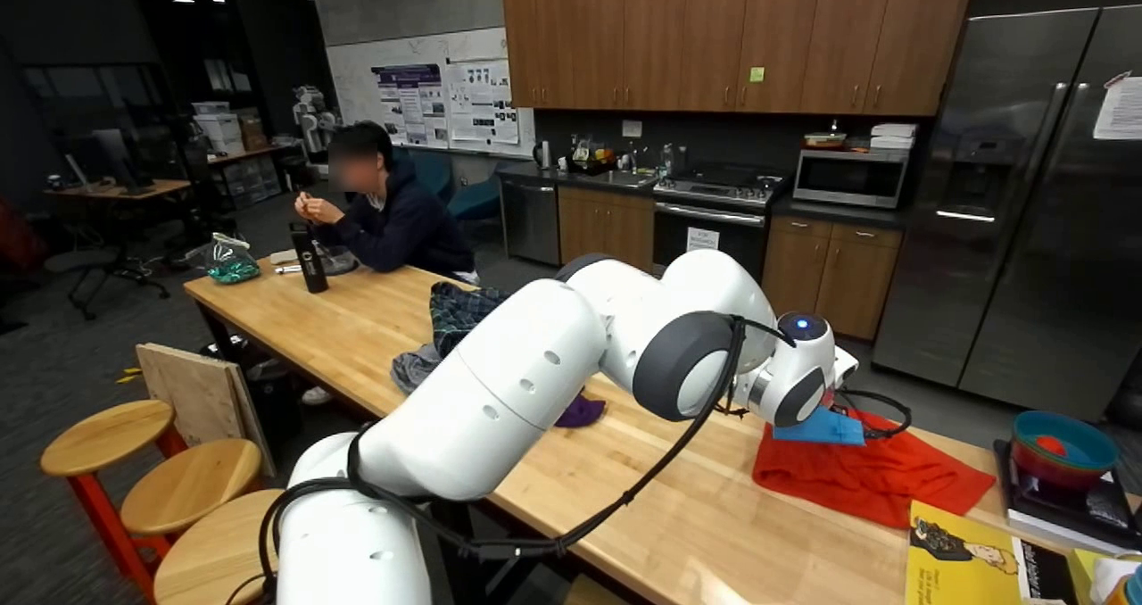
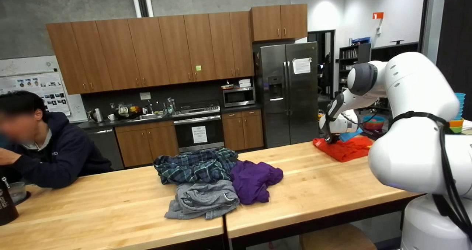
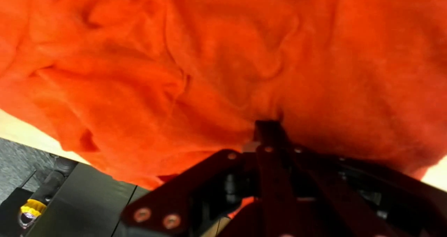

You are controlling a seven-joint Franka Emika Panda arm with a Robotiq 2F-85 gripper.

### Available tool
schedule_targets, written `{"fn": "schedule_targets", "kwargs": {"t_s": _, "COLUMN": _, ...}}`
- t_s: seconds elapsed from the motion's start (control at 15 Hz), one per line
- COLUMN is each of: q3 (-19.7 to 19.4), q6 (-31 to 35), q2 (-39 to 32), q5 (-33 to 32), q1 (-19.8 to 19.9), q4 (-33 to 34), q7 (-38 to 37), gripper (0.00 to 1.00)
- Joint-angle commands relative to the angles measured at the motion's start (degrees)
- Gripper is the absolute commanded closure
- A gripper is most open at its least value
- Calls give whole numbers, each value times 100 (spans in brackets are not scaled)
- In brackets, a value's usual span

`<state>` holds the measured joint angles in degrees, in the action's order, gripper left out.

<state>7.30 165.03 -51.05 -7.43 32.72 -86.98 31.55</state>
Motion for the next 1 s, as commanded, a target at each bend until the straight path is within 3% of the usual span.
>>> {"fn": "schedule_targets", "kwargs": {"t_s": 0.0, "q3": 370, "q6": -379, "q2": -454, "q5": 166, "q1": 108, "q4": 663, "q7": 410, "gripper": 100}}
{"fn": "schedule_targets", "kwargs": {"t_s": 0.4, "q3": 420, "q6": -861, "q2": -467, "q5": 167, "q1": -341, "q4": 849, "q7": 631, "gripper": 100}}
{"fn": "schedule_targets", "kwargs": {"t_s": 0.93, "q3": 126, "q6": -1186, "q2": 392, "q5": 130, "q1": -1356, "q4": -246, "q7": 72, "gripper": 100}}
